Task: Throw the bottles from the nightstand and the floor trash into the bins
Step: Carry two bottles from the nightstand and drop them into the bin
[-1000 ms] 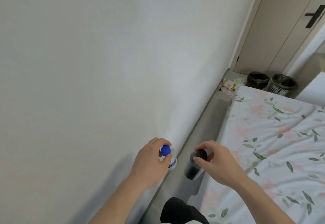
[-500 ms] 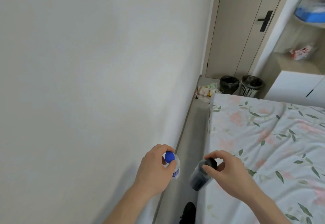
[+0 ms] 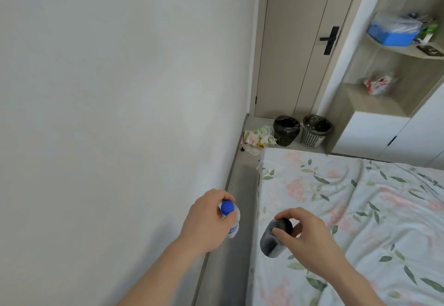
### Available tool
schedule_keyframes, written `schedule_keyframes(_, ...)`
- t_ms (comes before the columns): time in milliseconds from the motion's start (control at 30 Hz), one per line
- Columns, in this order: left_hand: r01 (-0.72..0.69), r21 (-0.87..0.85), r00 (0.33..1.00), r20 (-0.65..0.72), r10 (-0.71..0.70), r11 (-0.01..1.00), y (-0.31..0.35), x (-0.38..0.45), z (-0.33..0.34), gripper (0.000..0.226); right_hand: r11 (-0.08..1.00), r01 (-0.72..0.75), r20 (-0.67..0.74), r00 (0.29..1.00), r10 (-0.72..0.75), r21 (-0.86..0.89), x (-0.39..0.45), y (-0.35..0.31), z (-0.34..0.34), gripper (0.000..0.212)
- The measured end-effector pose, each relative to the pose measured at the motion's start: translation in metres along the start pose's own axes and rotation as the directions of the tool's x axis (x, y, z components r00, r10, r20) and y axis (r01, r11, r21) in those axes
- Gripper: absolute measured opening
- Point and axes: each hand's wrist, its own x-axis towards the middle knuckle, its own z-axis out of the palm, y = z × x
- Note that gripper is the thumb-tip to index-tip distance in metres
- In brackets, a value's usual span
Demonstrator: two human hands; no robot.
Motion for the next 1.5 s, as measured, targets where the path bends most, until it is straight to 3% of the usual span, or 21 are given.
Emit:
schedule_keyframes(333,-0.167,0.067,0.97,0.19,0.151,0.984,0.045,0.181,0.048,0.022,0.994,-0.097,-0.148,0.984,0.103,0.041,0.112,0.021,-0.055,0.022)
schedule_keyframes(700,-0.305,0.135,0.893,0.386,0.233,0.943,0.08,0.444,0.106,0.023,0.954,-0.275,-0.272,0.915,0.299,0.123,0.315,0.039,-0.103,0.031)
schedule_keyframes(867,-0.378,0.116,0.861,0.41,0.302,0.919,0.113,0.542,0.112,0.021,0.944,-0.295,-0.321,0.889,0.327,0.145,0.39,0.031,-0.134,0.032)
schedule_keyframes(1100,-0.428,0.093,0.834,0.424,0.354,0.899,0.14,0.615,0.117,0.019,0.943,-0.302,-0.345,0.877,0.333,0.142,0.443,0.042,-0.173,0.03)
schedule_keyframes(1233,-0.397,0.089,0.861,0.38,0.337,0.914,0.135,0.648,0.119,0.023,0.947,-0.307,-0.313,0.894,0.322,0.097,0.486,0.055,-0.182,0.029)
schedule_keyframes(1500,-0.404,0.151,0.834,0.467,0.295,0.902,0.148,0.771,0.157,0.023,0.94,-0.322,-0.336,0.878,0.342,0.116,0.605,0.081,-0.201,0.025)
